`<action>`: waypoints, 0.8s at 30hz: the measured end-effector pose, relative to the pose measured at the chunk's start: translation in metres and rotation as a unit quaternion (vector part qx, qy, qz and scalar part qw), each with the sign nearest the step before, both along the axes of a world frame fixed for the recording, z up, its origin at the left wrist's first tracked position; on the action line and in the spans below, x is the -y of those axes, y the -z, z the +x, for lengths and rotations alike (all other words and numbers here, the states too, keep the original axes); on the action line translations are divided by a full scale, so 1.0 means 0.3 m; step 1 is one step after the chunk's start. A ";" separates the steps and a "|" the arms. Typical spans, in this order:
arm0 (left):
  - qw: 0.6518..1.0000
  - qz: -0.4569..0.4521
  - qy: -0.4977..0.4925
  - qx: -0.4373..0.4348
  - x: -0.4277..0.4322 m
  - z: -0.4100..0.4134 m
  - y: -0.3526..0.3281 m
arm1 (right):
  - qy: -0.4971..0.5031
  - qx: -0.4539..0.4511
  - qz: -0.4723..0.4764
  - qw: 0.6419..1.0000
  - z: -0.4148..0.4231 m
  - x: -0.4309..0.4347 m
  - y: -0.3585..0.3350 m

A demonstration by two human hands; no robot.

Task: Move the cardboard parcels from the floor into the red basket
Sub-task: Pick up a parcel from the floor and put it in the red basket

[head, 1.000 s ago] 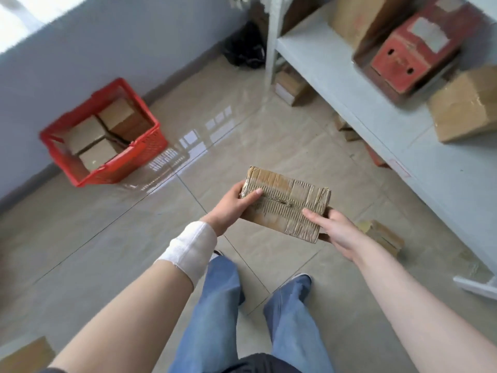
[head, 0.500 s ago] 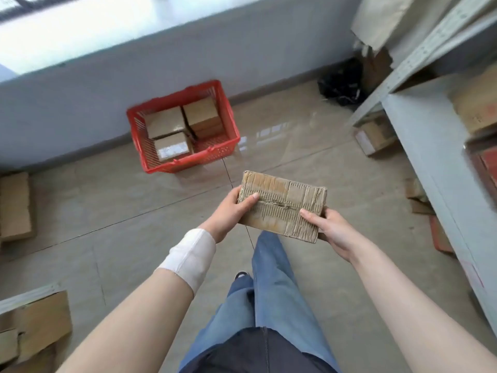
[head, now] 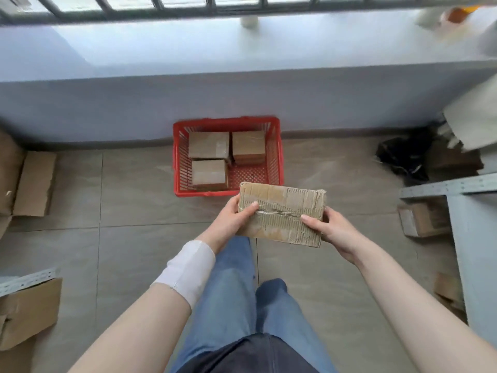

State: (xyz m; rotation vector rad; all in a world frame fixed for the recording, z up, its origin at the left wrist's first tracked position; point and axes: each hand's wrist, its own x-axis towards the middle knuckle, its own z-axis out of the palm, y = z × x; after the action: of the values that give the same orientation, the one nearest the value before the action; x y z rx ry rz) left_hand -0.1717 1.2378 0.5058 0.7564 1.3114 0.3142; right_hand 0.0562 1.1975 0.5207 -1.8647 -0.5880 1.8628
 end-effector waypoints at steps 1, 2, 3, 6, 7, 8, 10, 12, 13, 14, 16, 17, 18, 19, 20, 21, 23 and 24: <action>1.000 -0.003 -0.002 0.000 -0.056 -0.012 0.034 | -0.001 0.003 -0.002 1.000 -0.009 -0.060 0.035; 1.000 -0.008 -0.005 -0.004 -0.110 -0.022 0.073 | -0.005 0.004 -0.003 1.000 -0.019 -0.119 0.071; 1.000 -0.014 -0.008 -0.009 -0.160 -0.031 0.109 | -0.008 0.003 -0.005 1.000 -0.029 -0.173 0.108; 0.999 -0.025 -0.017 -0.023 -0.299 -0.043 0.216 | -0.014 0.007 -0.012 1.000 -0.042 -0.312 0.236; 0.999 -0.029 -0.017 -0.025 -0.341 -0.042 0.261 | -0.018 0.012 -0.012 1.000 -0.041 -0.353 0.285; 0.999 -0.034 -0.016 -0.022 -0.379 -0.041 0.310 | -0.026 0.017 -0.010 0.999 -0.037 -0.392 0.341; 0.999 -0.043 -0.019 -0.024 -0.446 -0.035 0.411 | -0.050 0.034 -0.005 0.998 -0.032 -0.464 0.459; 0.998 -0.042 -0.012 -0.050 -0.502 -0.030 0.529 | -0.077 0.055 0.004 0.995 -0.025 -0.525 0.594; 0.997 -0.034 -0.005 -0.070 -0.527 -0.029 0.598 | -0.092 0.060 0.010 0.994 -0.024 -0.552 0.667; 0.996 -0.030 -0.005 -0.088 -0.544 -0.030 0.670 | -0.105 0.059 0.014 0.993 -0.024 -0.573 0.741; 0.994 -0.031 -0.027 -0.104 -0.568 -0.028 0.805 | -0.123 0.051 0.017 0.991 -0.027 -0.600 0.878; 0.993 -0.032 -0.038 -0.112 -0.571 -0.027 0.866 | -0.128 0.048 0.019 0.990 -0.032 -0.610 0.934; 0.991 -0.034 -0.048 -0.117 -0.572 -0.026 0.922 | -0.126 0.049 0.016 0.991 -0.036 -0.619 0.981; 0.991 -0.039 -0.060 -0.116 -0.570 -0.025 0.974 | -0.121 0.046 0.013 0.991 -0.040 -0.628 1.020; 0.990 -0.045 -0.074 -0.108 -0.565 -0.027 1.019 | -0.112 0.038 0.006 0.993 -0.041 -0.633 1.059; 0.990 -0.050 -0.087 -0.097 -0.559 -0.029 1.059 | -0.100 0.033 -0.008 0.994 -0.040 -0.635 1.093; 0.990 -0.057 -0.094 -0.091 -0.543 -0.039 1.115 | -0.072 0.030 -0.022 0.997 -0.043 -0.632 1.152; 0.990 -0.058 -0.089 -0.095 -0.534 -0.043 1.132 | -0.057 0.030 -0.022 0.998 -0.048 -0.628 1.175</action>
State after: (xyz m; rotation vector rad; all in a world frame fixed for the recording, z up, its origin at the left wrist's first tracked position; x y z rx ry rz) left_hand -0.1846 1.3980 0.1661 0.5813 1.5680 0.3115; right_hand 0.0419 1.3860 0.1681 -1.9582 -0.6911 1.9109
